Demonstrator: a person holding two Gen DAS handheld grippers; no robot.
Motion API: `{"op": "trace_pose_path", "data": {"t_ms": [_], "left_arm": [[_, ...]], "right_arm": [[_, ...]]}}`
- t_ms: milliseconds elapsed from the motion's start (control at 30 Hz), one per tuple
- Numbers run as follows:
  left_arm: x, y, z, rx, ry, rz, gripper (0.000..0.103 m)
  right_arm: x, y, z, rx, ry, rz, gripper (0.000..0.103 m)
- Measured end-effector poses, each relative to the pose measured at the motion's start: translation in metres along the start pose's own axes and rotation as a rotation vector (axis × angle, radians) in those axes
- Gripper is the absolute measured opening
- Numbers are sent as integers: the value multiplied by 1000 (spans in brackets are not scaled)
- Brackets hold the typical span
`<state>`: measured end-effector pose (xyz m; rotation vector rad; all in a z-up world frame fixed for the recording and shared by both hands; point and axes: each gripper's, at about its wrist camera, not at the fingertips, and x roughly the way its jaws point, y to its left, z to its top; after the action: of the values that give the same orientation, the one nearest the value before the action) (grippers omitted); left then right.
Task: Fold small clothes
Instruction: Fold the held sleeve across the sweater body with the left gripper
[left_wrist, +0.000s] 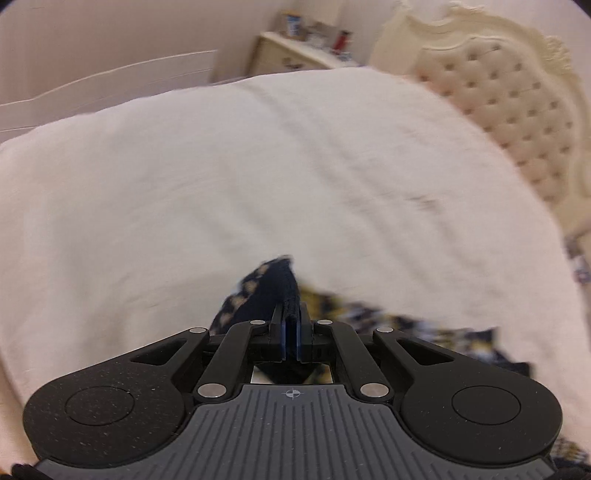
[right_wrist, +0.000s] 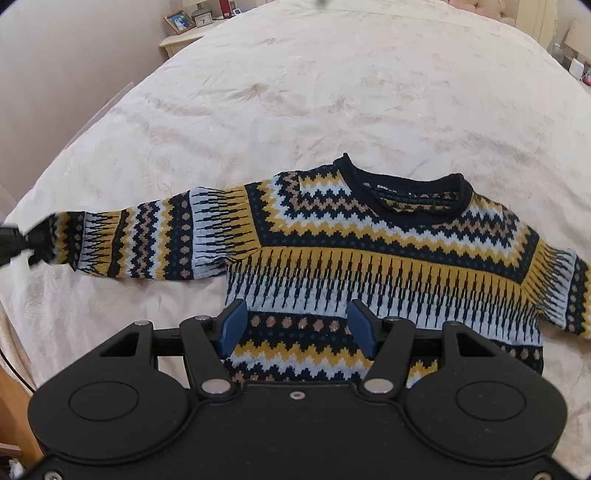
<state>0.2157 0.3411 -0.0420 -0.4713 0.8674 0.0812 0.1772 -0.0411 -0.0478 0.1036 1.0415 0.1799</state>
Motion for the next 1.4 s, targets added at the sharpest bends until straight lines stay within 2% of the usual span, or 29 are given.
{"op": "trace_pose_path", "data": {"t_ms": [200, 333, 467, 767, 933, 1100, 1167, 1233, 1400], "left_arm": [[-10, -86, 15, 79, -18, -161, 4], [-1, -153, 4, 119, -13, -228, 4], [17, -221, -22, 176, 9, -276, 4], [68, -323, -96, 226, 99, -349, 4], [90, -362, -135, 270, 151, -357, 4], [99, -385, -157, 310, 192, -349, 6], [100, -390, -162, 325, 208, -360, 13], [95, -392, -165, 341, 213, -379, 26], [81, -388, -171, 400, 211, -374, 35]], "right_arm": [[-8, -31, -7, 29, -25, 43, 64], [-13, -64, -15, 44, -32, 71, 64], [-21, -104, -25, 69, -45, 84, 64], [-30, -190, -46, 113, -46, 81, 64], [-35, -221, -58, 126, -24, 63, 64], [-34, -239, -68, 158, -3, 58, 64], [-32, -241, -70, 162, 8, 58, 64], [-30, -240, -72, 159, 14, 56, 64], [-23, -238, -70, 155, 12, 57, 64]]}}
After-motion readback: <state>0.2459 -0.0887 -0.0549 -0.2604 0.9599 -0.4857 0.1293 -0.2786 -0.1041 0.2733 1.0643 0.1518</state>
